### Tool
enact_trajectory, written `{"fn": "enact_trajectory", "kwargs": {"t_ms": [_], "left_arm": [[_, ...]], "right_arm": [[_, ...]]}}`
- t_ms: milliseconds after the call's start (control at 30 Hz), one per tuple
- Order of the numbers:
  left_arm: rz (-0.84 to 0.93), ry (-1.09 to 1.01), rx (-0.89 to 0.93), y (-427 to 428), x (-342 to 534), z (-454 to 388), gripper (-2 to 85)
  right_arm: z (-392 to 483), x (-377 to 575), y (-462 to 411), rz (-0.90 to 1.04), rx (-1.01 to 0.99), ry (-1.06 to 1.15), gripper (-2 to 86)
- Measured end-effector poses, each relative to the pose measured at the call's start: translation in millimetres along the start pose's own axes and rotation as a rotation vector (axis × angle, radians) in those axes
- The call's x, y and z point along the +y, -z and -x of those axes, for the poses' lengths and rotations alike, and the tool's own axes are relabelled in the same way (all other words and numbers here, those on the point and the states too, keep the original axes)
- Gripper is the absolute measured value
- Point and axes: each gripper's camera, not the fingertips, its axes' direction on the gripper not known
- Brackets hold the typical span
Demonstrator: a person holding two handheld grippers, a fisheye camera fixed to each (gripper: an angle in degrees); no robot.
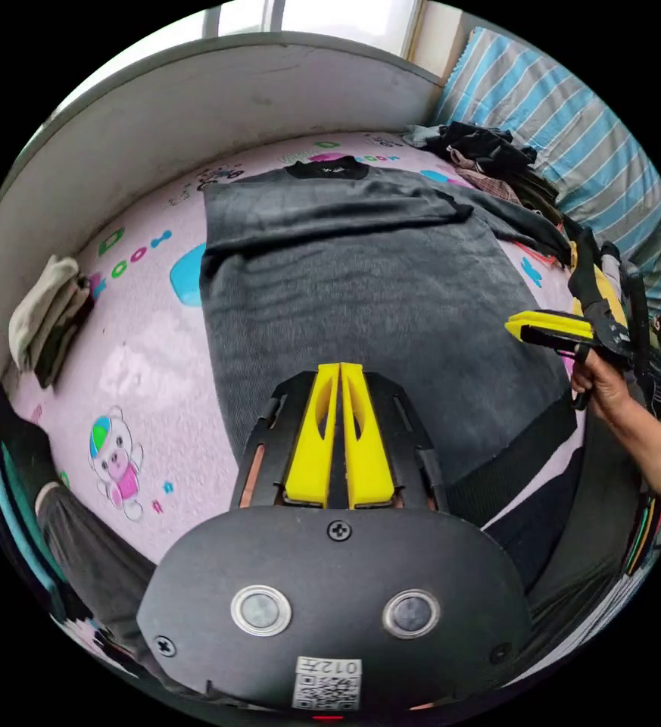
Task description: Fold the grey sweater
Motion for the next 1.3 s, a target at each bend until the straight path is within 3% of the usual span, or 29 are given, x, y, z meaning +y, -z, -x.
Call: {"fn": "enact_trajectory", "kwargs": {"t_ms": [133,267,500,633,700,833,933,1133,1300], "left_arm": [[-0.007,0.116,-0.109,-14,60,-6,0.6],[-0.091,0.139,-0.09,-16,85,-6,0.5],[-0.093,0.157,-0.067,-22,103,-3,0.3],[0.005,0.152,0.057,-14,105,4,0.5],[-0.028,0.121,0.087,-3,113,0,0.5],[0.119,0.041,-0.007,-18,128,-10,0.5],[0.097,0.013,-0.021,-19,137,-12,0.4],[0.175,-0.079,-0.064,-22,137,-15,0.1],[0.196,-0.014,0.002,-24,134,-4,0.3]], "right_arm": [[40,43,-3,-0.108,0.128,0.014,6.5],[67,51,2,-0.104,0.183,0.036,6.4],[77,56,12,-0.097,0.097,-0.016,6.1],[75,56,29,0.022,-0.024,-0.125,3.6],[89,63,39,0.04,-0.033,-0.08,3.2],[127,87,44,0.118,0.085,0.023,4.1],[144,92,48,0.105,0.15,0.041,3.5],[160,81,53,0.214,0.156,0.1,2.5],[156,81,62,0.168,0.104,0.062,1.8]]}}
